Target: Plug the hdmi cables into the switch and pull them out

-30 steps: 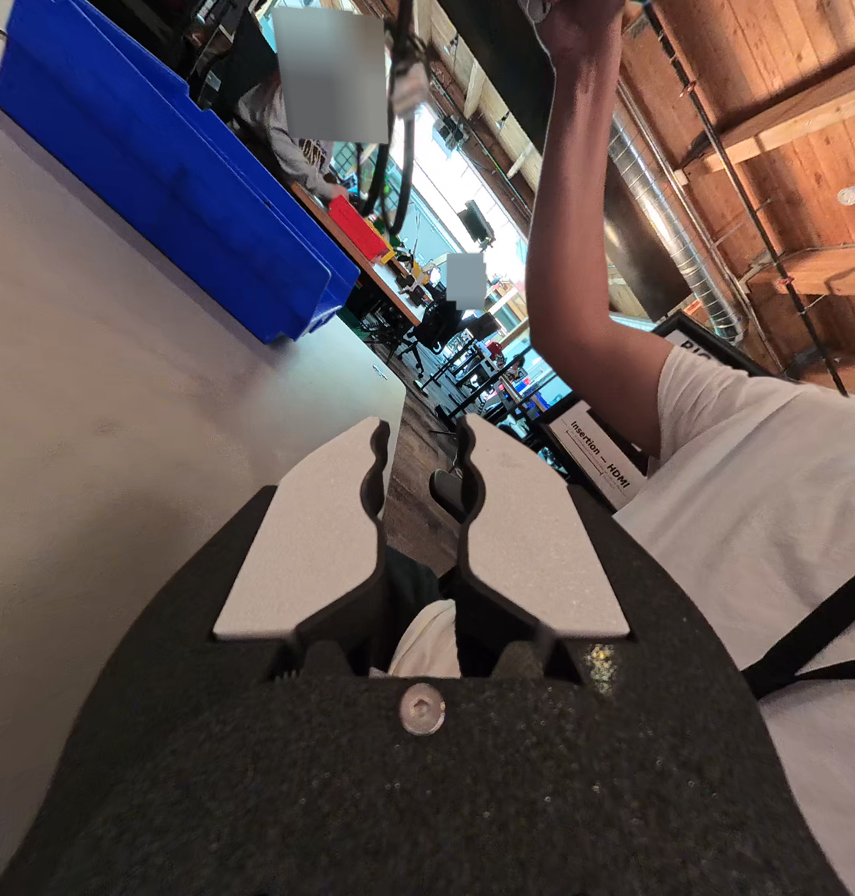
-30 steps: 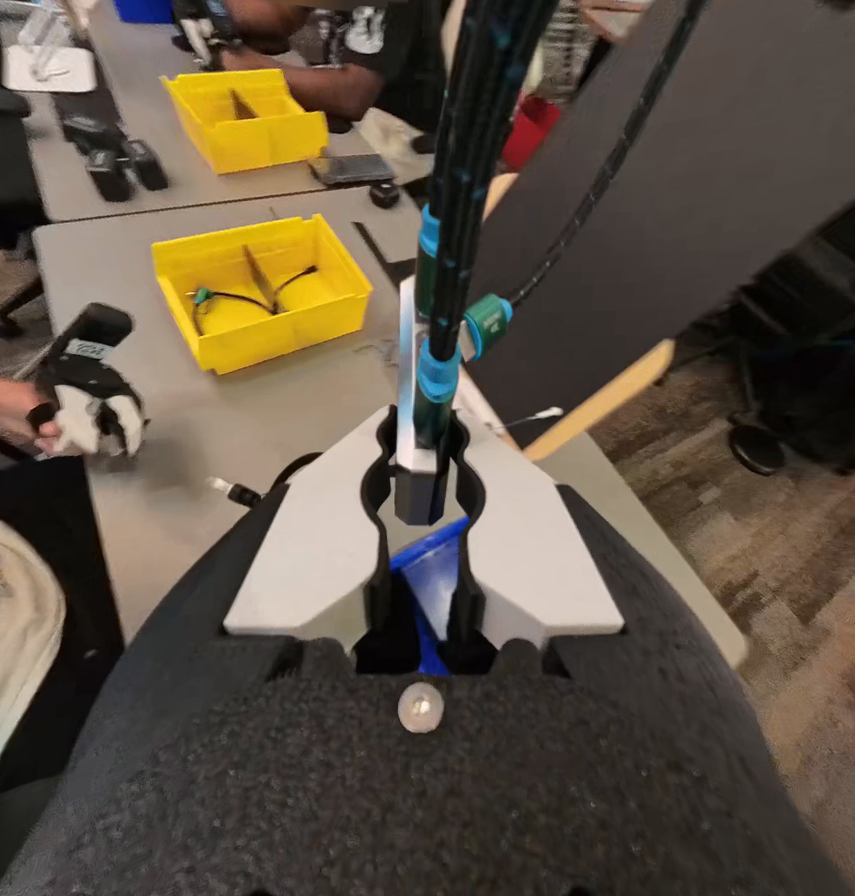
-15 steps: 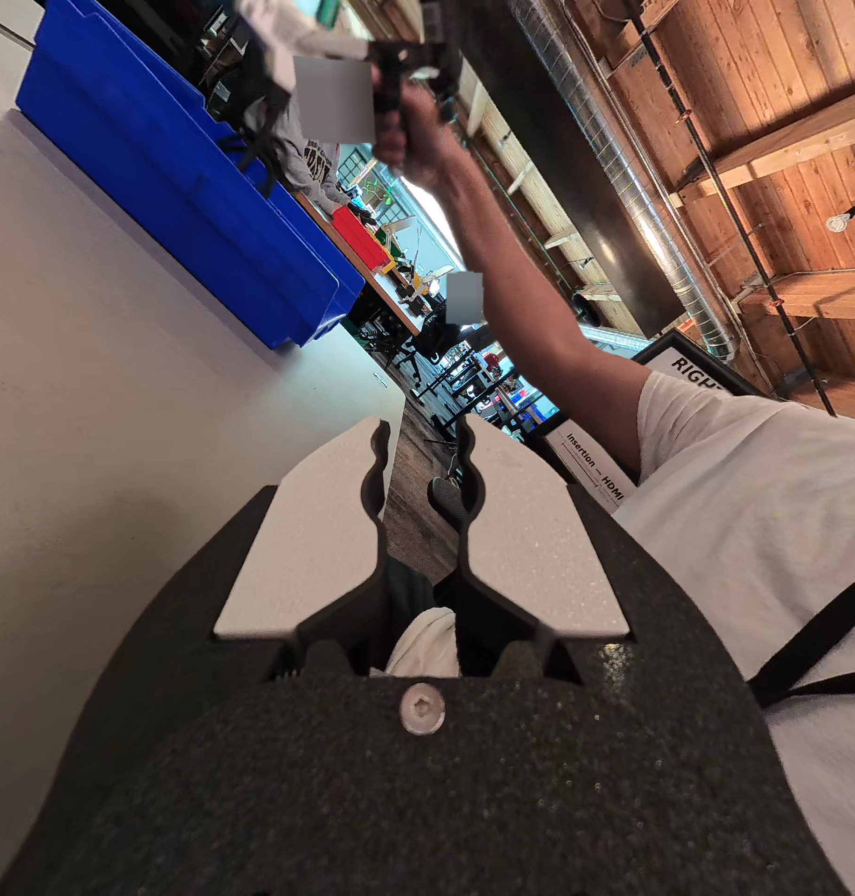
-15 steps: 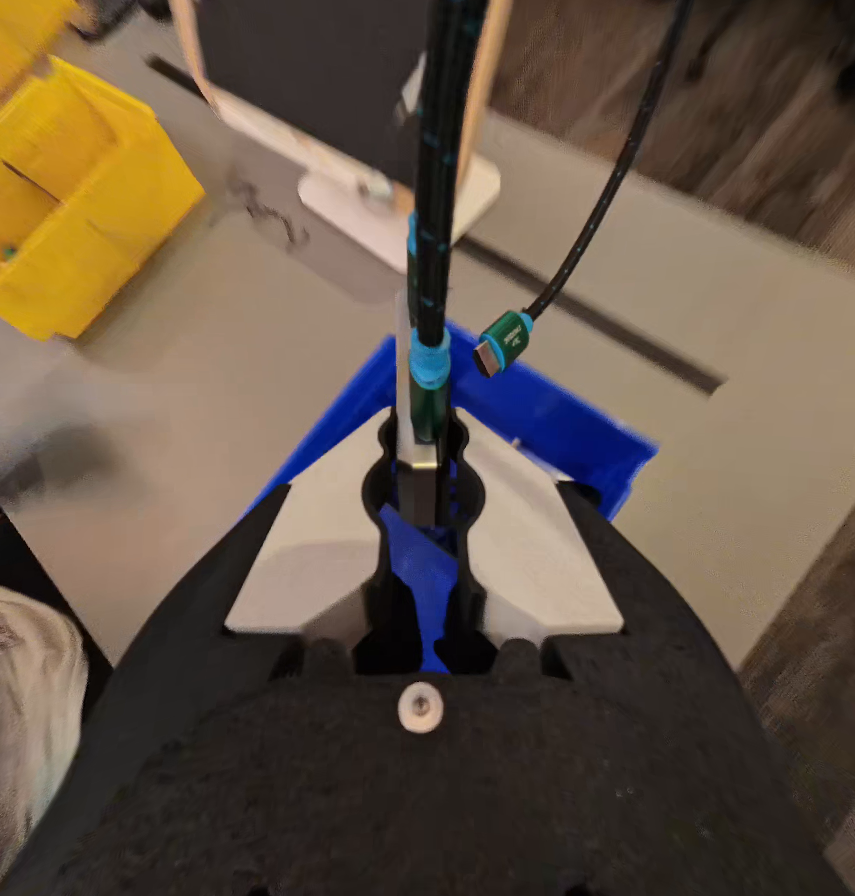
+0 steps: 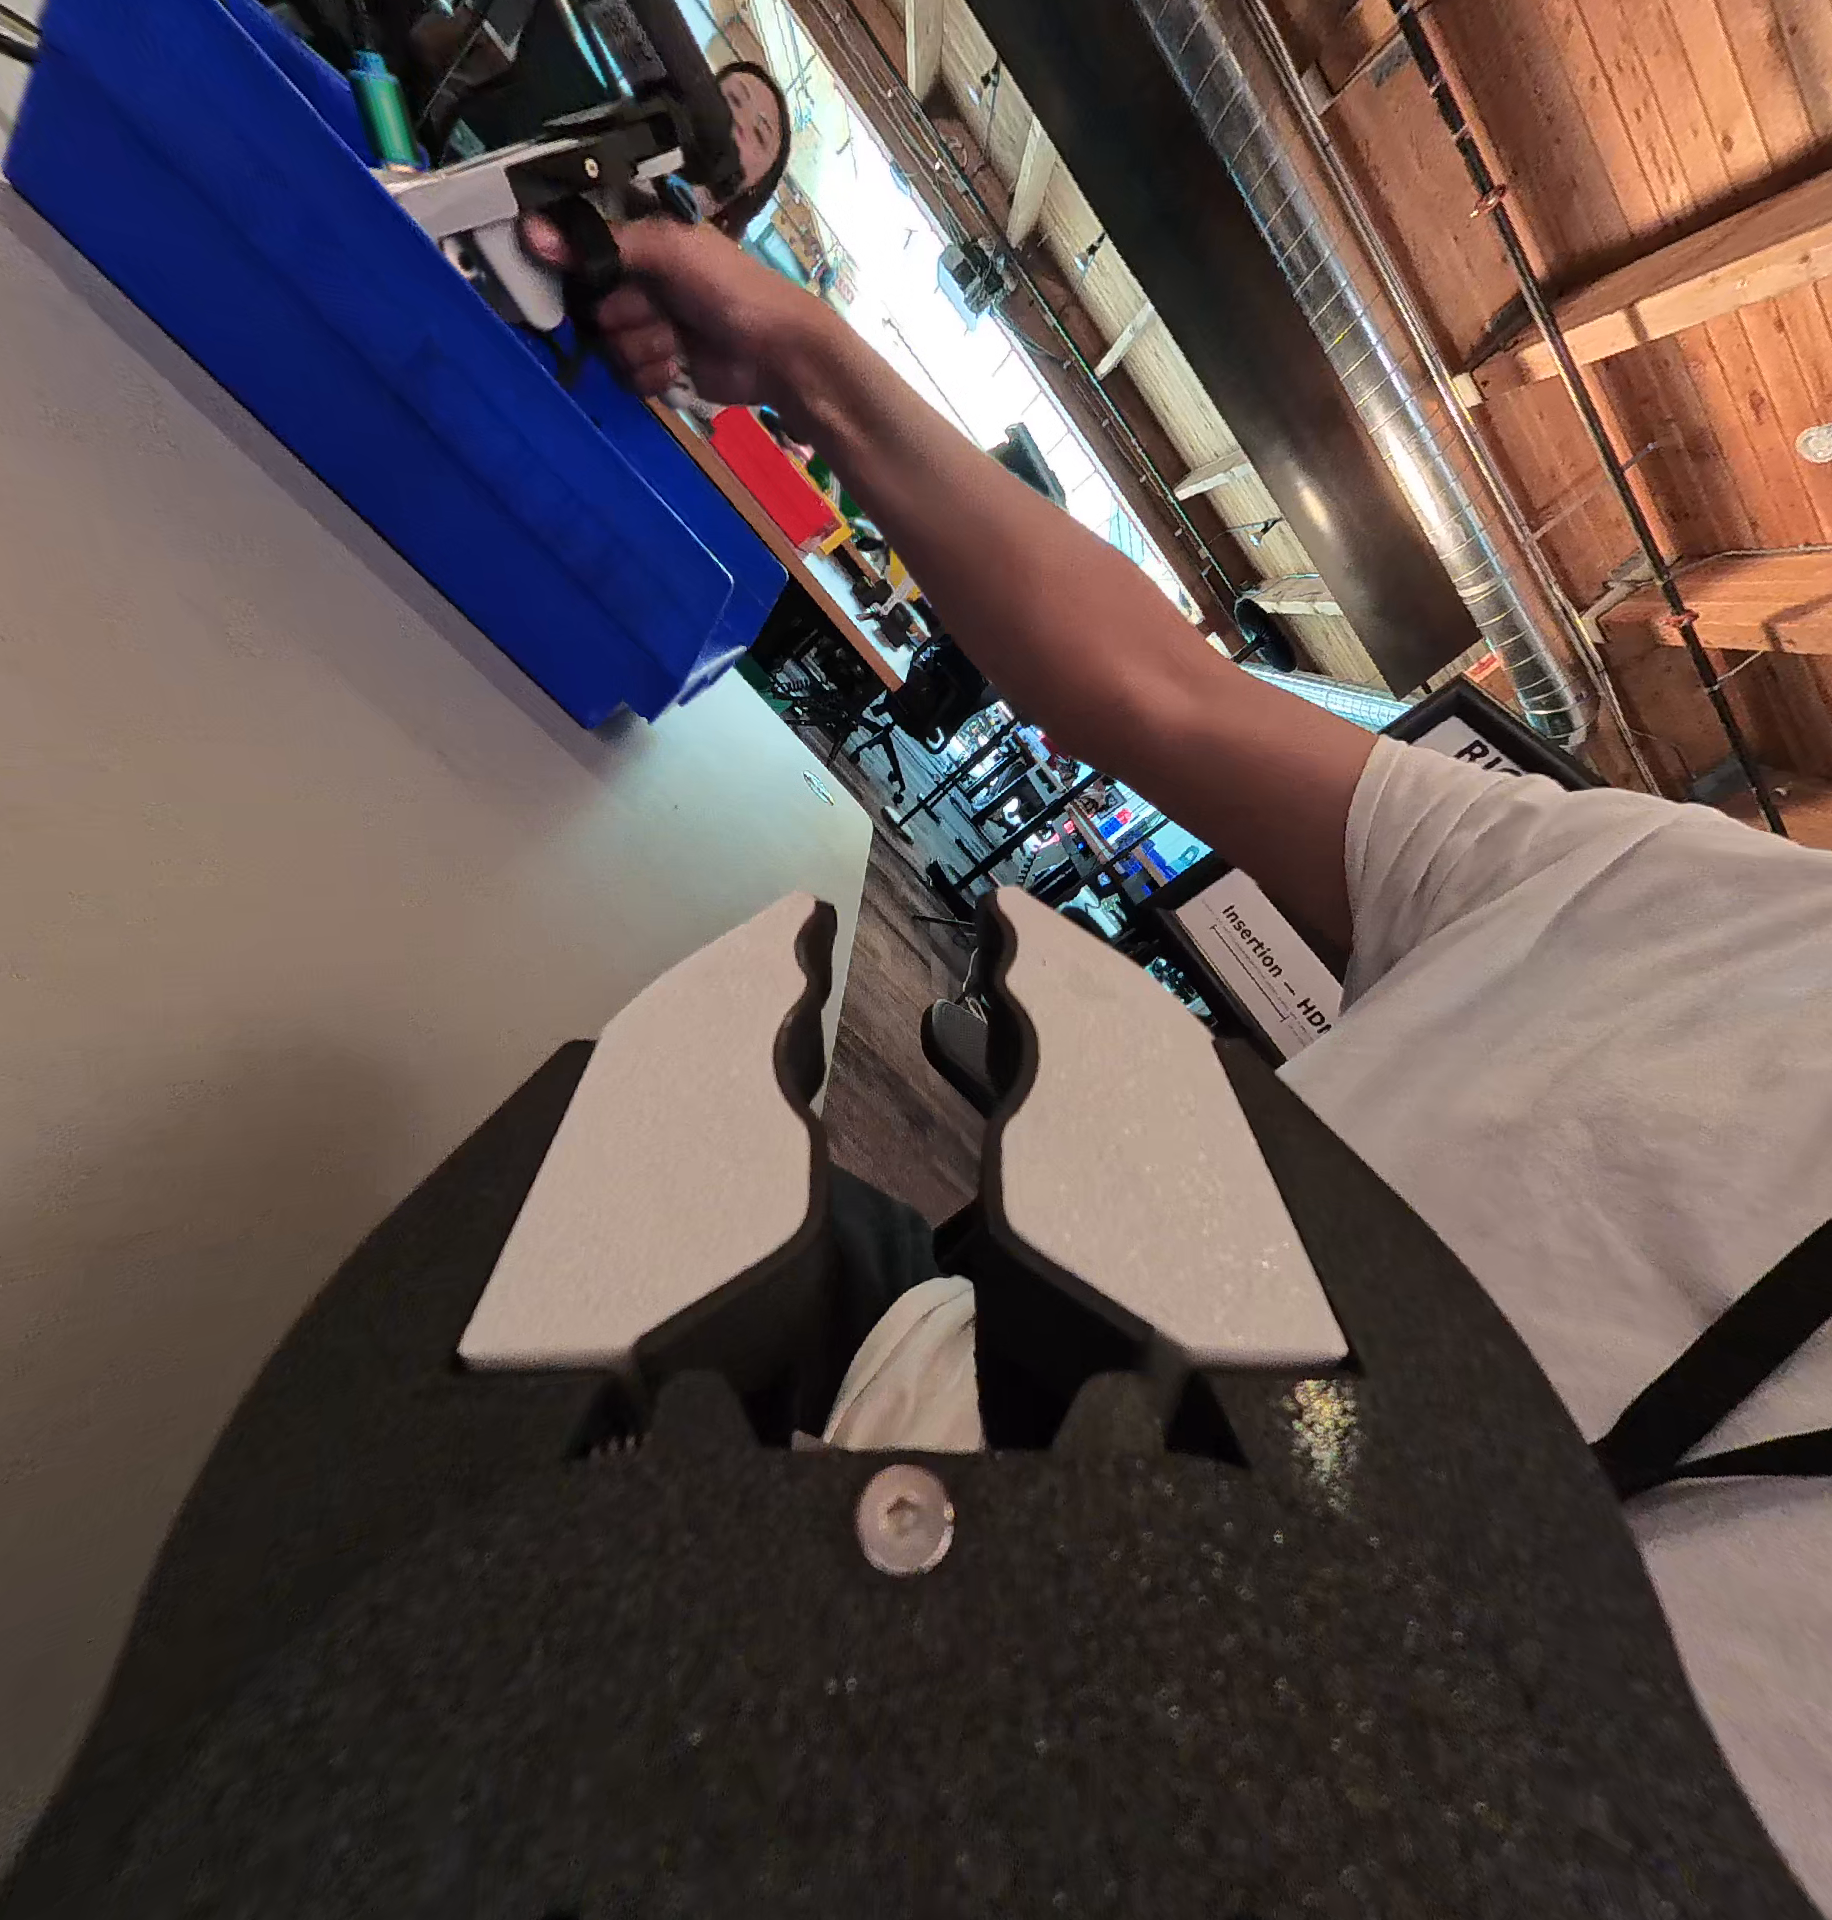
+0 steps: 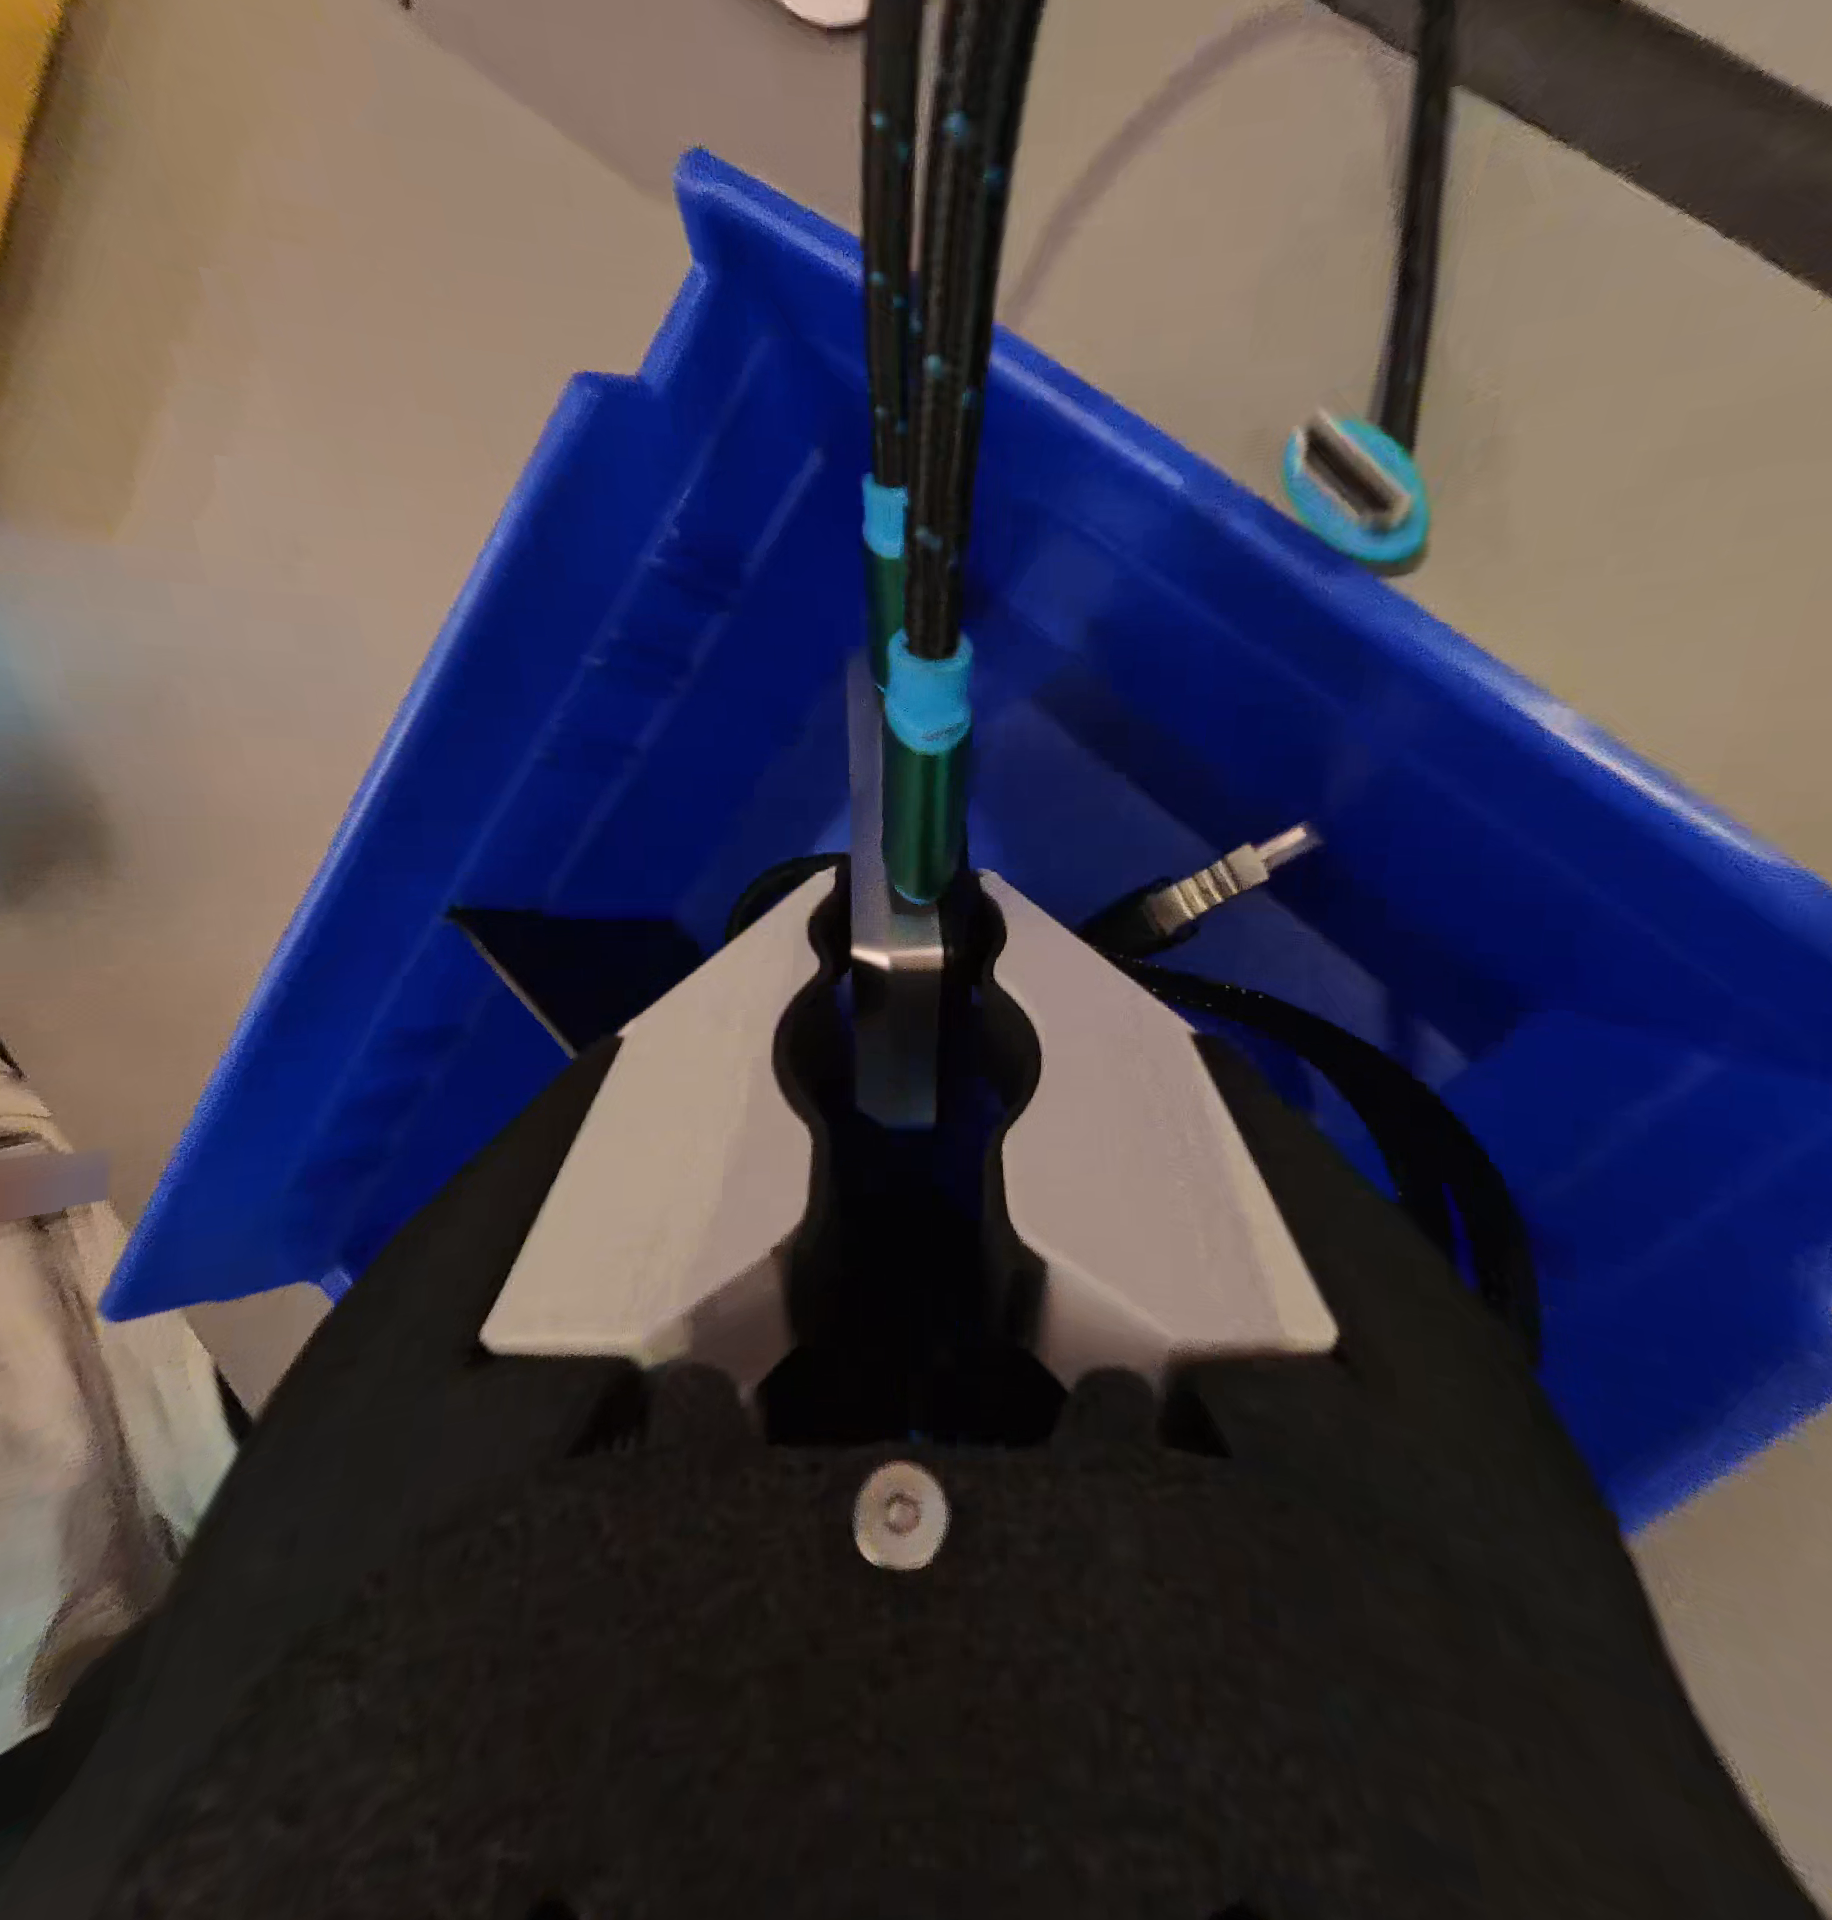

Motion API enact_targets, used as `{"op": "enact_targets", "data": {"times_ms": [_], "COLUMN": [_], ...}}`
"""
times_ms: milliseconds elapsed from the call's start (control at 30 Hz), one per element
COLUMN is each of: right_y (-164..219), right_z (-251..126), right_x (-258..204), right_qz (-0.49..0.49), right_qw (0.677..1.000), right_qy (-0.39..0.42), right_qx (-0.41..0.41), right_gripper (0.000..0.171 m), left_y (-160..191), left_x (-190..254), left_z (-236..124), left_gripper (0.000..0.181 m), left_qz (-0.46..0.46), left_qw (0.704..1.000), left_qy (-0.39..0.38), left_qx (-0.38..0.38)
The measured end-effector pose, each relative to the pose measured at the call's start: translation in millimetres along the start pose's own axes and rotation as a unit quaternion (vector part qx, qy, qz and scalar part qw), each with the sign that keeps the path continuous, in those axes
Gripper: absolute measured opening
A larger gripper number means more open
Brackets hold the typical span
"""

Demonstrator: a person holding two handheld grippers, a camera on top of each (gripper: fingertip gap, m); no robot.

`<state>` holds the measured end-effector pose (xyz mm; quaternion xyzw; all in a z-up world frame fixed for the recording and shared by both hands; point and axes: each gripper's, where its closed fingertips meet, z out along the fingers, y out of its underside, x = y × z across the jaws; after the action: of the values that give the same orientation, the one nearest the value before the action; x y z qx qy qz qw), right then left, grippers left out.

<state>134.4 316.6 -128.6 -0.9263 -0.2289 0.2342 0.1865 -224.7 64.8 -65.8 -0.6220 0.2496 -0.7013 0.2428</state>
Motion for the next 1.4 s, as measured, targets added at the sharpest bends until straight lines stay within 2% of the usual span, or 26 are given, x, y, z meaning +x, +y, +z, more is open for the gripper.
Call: {"op": "enact_targets", "data": {"times_ms": [167, 300, 400, 500, 600, 700, 867, 967, 1067, 1167, 1200, 1267, 1333, 1400], "right_y": [1.9, 7.7, 14.3, 20.8, 33.1, 57.1, 93.2, 107.1, 137.4, 160.0, 161.0, 148.6, 121.1, 85.6], "right_z": [0.8, -20.0, -46.5, -71.2, -85.5, -94.2, -122.4, -137.0, -143.5, -143.2, -142.8, -137.3, -128.1, -123.5], "right_x": [3.3, 9.2, 17.9, 26.1, 23.4, -3.8, -33.9, -57.1, -84.2, -114.2, -120.9, -131.8, -142.6, -150.9], "right_qz": [0.009, -0.024, -0.063, -0.105, -0.099, -0.032, 0.027, 0.037, 0.033, 0.004, -0.005, -0.043, -0.114, -0.184], "right_qw": [1.000, 0.998, 0.985, 0.963, 0.951, 0.953, 0.944, 0.936, 0.899, 0.873, 0.875, 0.905, 0.949, 0.975], "right_qy": [-0.013, 0.018, 0.082, 0.141, 0.154, 0.091, 0.018, -0.018, -0.038, -0.076, -0.082, -0.076, -0.050, 0.014], "right_qx": [0.000, -0.061, -0.137, -0.203, -0.251, -0.288, -0.327, -0.349, -0.435, -0.482, -0.477, -0.416, -0.291, -0.121], "right_gripper": [0.023, 0.042, 0.063, 0.064, 0.064, 0.069, 0.066, 0.052, 0.053, 0.055, 0.056, 0.056, 0.056, 0.056], "left_y": [2.6, 1.0, -0.1, -0.4, -0.5, 0.4, -0.4, -1.3, 3.0, 4.9, 4.4, 3.4, 4.1, 3.2], "left_x": [-1.9, -1.3, -2.2, -3.6, -1.9, -1.5, -1.5, -0.1, -7.3, -3.3, -3.1, -4.1, -10.1, -16.9], "left_z": [2.5, 1.1, -1.3, -1.6, -1.5, -2.1, -2.5, -2.0, -0.2, 0.1, -0.4, -1.8, -4.7, -9.5], "left_gripper": [0.026, 0.025, 0.026, 0.026, 0.026, 0.026, 0.026, 0.026, 0.026, 0.026, 0.026, 0.026, 0.027, 0.029], "left_qz": [0.007, 0.004, 0.015, 0.010, 0.008, 0.015, 0.009, -0.004, 0.008, 0.021, 0.027, 0.052, 0.102, 0.169], "left_qw": [1.000, 1.000, 1.000, 1.000, 1.000, 1.000, 1.000, 1.000, 1.000, 0.999, 0.999, 0.998, 0.992, 0.976], "left_qy": [-0.002, -0.002, -0.010, -0.009, -0.006, -0.010, -0.005, 0.010, -0.008, -0.006, -0.011, -0.029, -0.073, -0.132], "left_qx": [-0.010, -0.006, -0.006, -0.006, -0.004, -0.007, -0.004, -0.002, -0.023, -0.029, -0.026, -0.023, -0.033, -0.044]}}
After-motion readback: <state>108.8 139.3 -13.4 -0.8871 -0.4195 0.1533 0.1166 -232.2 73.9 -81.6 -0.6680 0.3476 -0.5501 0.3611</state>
